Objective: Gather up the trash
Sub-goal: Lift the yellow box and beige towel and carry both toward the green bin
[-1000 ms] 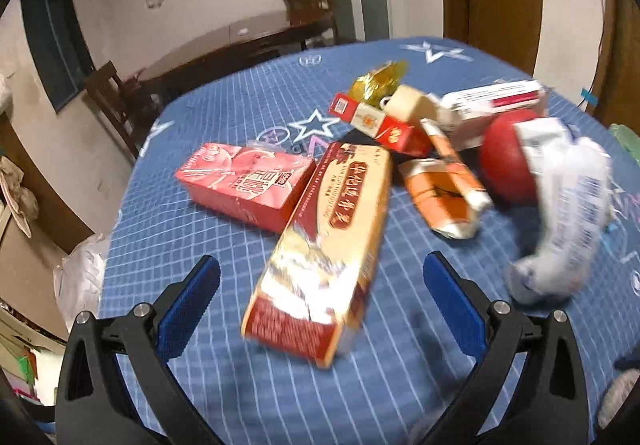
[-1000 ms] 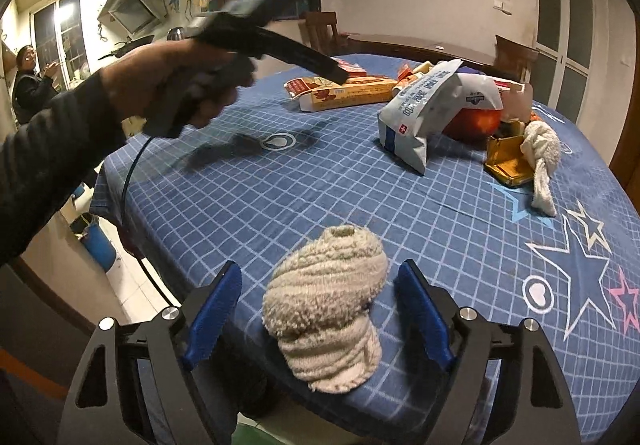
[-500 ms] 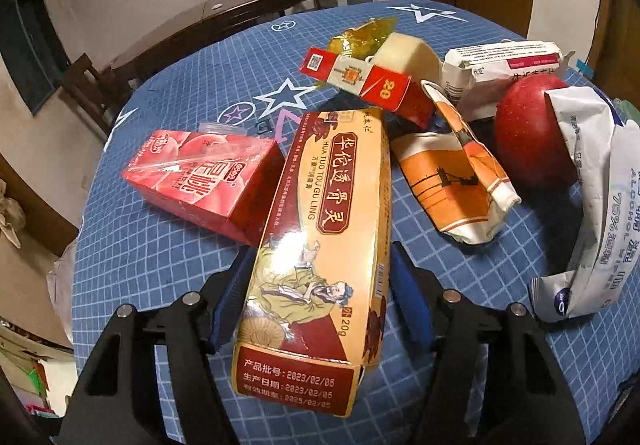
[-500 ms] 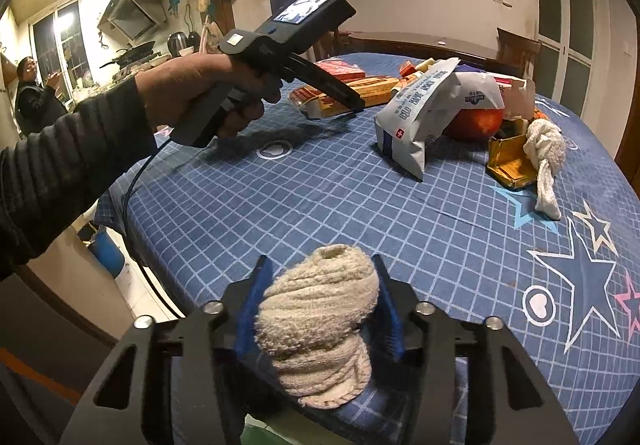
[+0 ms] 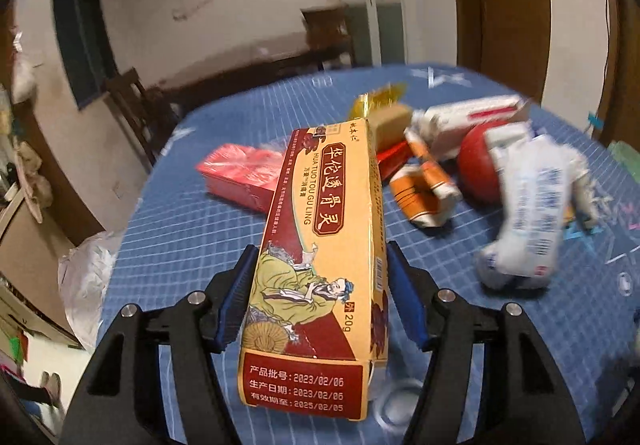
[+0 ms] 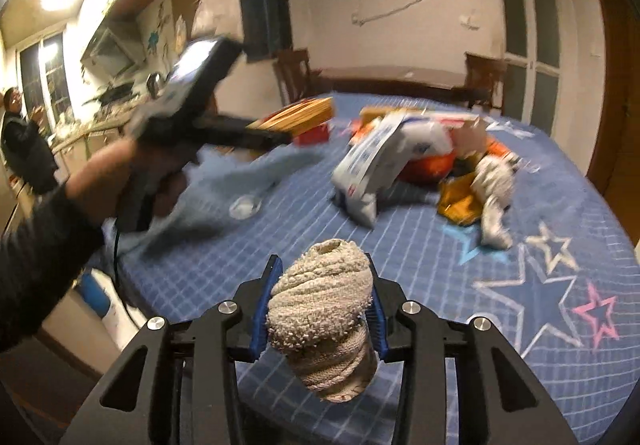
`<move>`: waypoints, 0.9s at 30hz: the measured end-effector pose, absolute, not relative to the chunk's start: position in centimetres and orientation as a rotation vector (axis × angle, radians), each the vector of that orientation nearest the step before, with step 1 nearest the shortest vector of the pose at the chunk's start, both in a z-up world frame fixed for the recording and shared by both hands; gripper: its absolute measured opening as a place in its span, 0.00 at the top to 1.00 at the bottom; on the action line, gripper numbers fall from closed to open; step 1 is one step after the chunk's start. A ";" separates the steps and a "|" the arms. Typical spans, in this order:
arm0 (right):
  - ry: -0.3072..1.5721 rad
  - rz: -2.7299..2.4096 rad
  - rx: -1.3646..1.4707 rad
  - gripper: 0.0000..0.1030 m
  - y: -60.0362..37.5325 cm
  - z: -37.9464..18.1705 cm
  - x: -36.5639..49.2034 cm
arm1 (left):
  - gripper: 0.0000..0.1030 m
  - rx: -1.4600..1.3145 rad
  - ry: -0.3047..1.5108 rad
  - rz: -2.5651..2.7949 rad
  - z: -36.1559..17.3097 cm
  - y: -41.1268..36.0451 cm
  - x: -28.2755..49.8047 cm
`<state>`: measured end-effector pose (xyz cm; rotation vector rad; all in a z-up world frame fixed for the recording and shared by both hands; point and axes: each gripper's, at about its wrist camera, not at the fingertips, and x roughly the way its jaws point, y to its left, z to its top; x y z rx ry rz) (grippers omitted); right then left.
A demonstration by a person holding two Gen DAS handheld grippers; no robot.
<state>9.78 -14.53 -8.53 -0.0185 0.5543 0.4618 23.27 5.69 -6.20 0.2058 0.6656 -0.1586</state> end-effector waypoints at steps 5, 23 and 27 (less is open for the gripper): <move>0.453 0.375 0.015 0.61 -15.9 -5.9 10.3 | 0.41 0.136 0.541 -0.147 -3.6 4.5 18.5; 0.468 0.324 0.037 0.60 -17.8 -5.3 10.6 | 0.21 0.116 0.737 -0.251 -6.6 3.7 15.1; 0.491 0.342 0.057 0.60 -17.4 -6.2 10.9 | 0.15 0.160 0.820 -0.320 -8.1 2.7 16.1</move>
